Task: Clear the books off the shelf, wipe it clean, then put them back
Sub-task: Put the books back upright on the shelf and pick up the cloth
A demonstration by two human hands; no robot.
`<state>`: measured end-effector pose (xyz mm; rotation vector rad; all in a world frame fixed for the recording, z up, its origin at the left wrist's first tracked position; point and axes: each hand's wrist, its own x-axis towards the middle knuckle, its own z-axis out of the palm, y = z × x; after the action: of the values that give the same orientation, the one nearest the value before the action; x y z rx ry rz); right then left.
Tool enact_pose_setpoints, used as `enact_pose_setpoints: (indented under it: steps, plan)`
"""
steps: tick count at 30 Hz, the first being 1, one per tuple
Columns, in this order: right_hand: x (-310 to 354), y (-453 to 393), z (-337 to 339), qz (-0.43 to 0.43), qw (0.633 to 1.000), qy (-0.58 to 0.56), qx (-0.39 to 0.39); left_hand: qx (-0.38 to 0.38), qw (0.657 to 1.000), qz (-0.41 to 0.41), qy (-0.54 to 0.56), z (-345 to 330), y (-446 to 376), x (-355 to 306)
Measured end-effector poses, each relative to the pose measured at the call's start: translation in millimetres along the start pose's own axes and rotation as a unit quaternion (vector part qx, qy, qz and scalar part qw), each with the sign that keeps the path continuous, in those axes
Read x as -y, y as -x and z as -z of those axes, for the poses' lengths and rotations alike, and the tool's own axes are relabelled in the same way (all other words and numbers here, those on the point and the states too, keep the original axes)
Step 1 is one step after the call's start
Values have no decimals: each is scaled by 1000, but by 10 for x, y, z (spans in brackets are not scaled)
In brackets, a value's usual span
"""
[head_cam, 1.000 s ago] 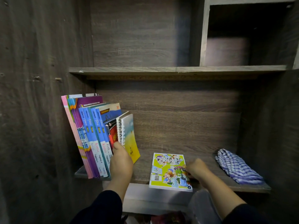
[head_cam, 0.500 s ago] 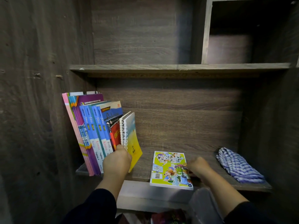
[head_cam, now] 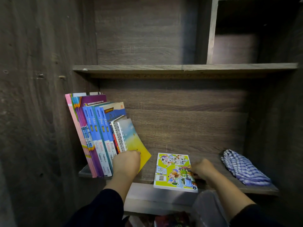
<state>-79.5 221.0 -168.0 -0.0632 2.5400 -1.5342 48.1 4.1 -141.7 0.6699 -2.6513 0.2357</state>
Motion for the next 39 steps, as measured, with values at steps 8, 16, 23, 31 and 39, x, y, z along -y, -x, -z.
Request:
enact_pose_setpoints:
  steps: [8, 16, 23, 31, 39]
  plan:
    - [-24, -25, 7, -42, 999, 32, -7, 73, 981, -159, -84, -217, 28, -304]
    - [-29, -26, 18, -26, 999, 37, 6, 103, 951, -124, -264, -501, -113, -172]
    - [-60, 20, 51, 7, 998, 60, 19, 97, 946, -135, -277, -545, -170, -134]
    - [-110, -44, 33, 26, 996, 81, 17, 56, 969, -165, -174, -472, -136, -156]
    - [-123, -81, 0, 31, 992, 119, 9, 203, 955, -6, 215, -311, -175, -544]
